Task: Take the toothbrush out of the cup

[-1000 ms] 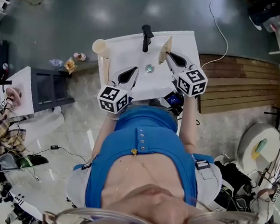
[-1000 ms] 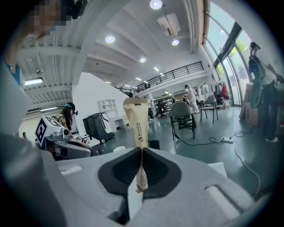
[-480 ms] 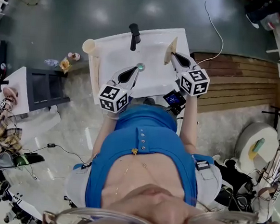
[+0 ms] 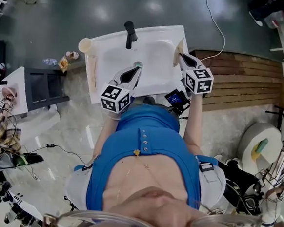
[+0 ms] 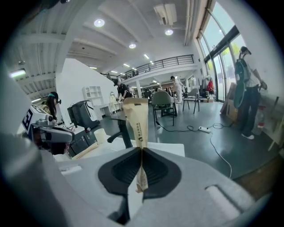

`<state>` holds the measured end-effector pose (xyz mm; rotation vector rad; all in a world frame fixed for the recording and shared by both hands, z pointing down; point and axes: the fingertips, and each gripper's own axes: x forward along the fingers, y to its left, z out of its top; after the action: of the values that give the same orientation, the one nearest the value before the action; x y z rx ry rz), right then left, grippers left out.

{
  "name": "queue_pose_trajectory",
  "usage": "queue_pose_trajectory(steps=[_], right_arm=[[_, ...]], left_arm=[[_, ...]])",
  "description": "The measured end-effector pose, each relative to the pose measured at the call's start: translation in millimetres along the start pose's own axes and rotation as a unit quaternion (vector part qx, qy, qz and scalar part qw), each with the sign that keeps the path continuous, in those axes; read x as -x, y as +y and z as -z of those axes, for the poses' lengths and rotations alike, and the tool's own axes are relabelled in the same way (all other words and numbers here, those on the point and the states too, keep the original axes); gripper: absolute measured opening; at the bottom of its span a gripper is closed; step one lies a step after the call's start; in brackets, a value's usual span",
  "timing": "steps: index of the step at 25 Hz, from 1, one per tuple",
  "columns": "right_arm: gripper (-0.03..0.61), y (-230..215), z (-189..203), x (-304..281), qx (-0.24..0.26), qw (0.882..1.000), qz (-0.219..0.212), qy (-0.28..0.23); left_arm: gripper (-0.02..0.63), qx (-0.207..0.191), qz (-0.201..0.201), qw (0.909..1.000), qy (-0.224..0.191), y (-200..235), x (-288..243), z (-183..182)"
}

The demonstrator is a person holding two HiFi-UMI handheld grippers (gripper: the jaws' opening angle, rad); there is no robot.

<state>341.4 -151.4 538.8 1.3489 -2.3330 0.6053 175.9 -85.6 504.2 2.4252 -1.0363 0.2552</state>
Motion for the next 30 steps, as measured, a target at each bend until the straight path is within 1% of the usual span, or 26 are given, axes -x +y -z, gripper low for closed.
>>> queue_pose_trajectory(steps=[4,7,11,18,21,25,30], right_arm=[[0.012,-18.4,19.1,-1.3,-0.015,0.999,0.027,0.039],[0.012,-29.5,36.8,-3.6,-0.011,0.996,0.046,0.074],[0.013,-41.0,57.8,-8.0,-0.005,0.993,0.056,0.107],[0.012,-54.6,83.0,-19.7,-0.024,0.989,0.064,0.131],[0.012,-62.1,86.6,-22.8,-0.035,0.989,0.072,0.128],[0.012,-71.9,91.0,-28.0,-0.023,0.986,0.090,0.135],[0.011,-75.6,100.8,-40.6,-0.021,0.984,0.096,0.146]], left_arm=[[0.002,0.001,0.002,1.0000,0.002,-3.0,-5.6,1.3],[0.002,0.003,0.000,1.0000,0.004,-3.2,-6.9,2.6],[0.002,0.004,-0.004,1.0000,0.007,-3.4,-8.7,3.6],[0.001,0.008,-0.009,0.9999,0.007,-1.1,-10.0,7.5],[0.001,0.010,-0.015,0.9998,0.008,0.9,-8.2,9.5],[0.002,0.015,-0.025,0.9996,0.006,4.7,-3.4,10.7],[0.002,0.022,-0.037,0.9991,0.001,11.3,2.2,10.7]])
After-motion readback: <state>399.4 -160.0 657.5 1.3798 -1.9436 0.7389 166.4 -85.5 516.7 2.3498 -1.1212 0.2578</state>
